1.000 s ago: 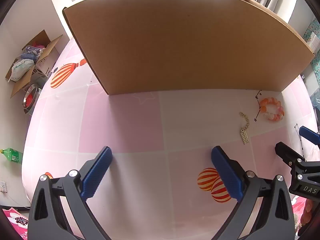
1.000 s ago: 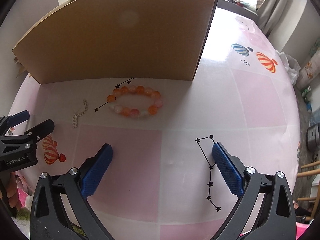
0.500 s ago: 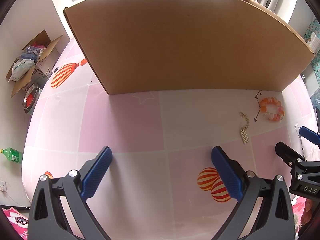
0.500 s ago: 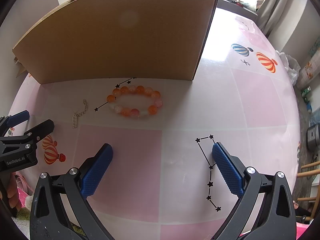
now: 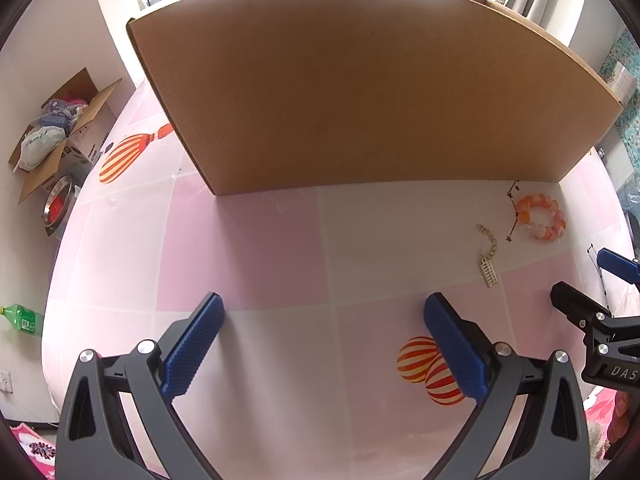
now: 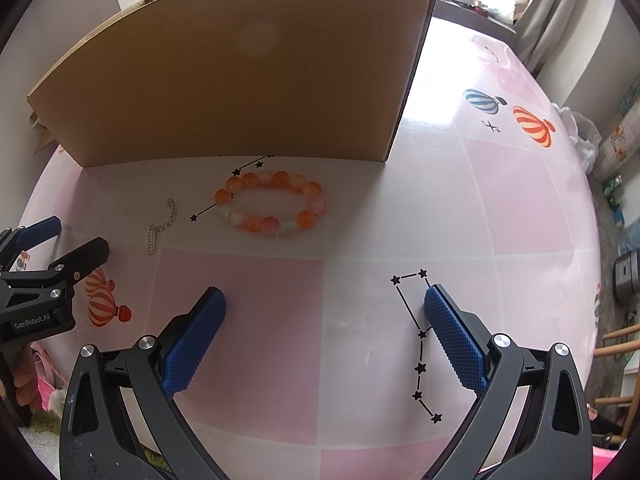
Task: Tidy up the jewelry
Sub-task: 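Move the right gripper to the orange bead bracelet while the left tool approaches the silver chain charm, then close the left gripper on the silver chain charm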
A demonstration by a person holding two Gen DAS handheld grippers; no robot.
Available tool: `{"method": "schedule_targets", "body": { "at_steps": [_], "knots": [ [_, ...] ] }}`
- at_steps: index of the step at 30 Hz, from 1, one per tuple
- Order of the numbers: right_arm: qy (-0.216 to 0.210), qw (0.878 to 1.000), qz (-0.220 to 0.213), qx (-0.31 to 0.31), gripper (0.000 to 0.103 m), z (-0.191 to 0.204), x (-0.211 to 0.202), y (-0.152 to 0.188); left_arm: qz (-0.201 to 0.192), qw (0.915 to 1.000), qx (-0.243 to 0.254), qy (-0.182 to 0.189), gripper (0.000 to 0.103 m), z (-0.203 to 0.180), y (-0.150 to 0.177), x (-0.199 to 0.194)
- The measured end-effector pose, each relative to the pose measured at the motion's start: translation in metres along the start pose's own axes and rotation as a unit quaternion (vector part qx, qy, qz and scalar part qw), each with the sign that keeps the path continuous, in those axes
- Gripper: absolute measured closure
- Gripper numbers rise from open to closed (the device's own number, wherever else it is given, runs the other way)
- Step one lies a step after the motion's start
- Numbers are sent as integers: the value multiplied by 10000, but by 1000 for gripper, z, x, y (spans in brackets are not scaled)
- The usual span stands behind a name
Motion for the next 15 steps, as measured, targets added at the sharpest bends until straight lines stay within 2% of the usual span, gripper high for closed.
{"method": "schedule_targets", "body": {
  "at_steps": [2, 7, 10, 15],
  "knots": [
    [-10, 10000, -15, -15, 8, 2, -5, 5, -59, 10000, 24, 38, 4, -1, -1, 0],
    [-50, 9999, -74, -75, 8, 3, -6, 7, -428, 9959, 297, 738, 7, -21, -9, -10],
    [-114, 9999, -100, -79, 8, 1, -7, 8, -540, 9918, 600, 994, 17, -39, -14, -13],
    [-298, 9989, -258, 233, 8, -15, -12, 8, -475, 9863, 892, 1301, 42, -59, -18, -9]
  ]
}}
Point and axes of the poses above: each gripper's, at about its wrist camera, not at the fingertips, and x roughly the way its jaws point, z to its left, y to its underside, the point moved 7 cm from there along x, roughly the way its jaws point, and after that the axes turned 14 degrees about y, right-handed, at the moved point
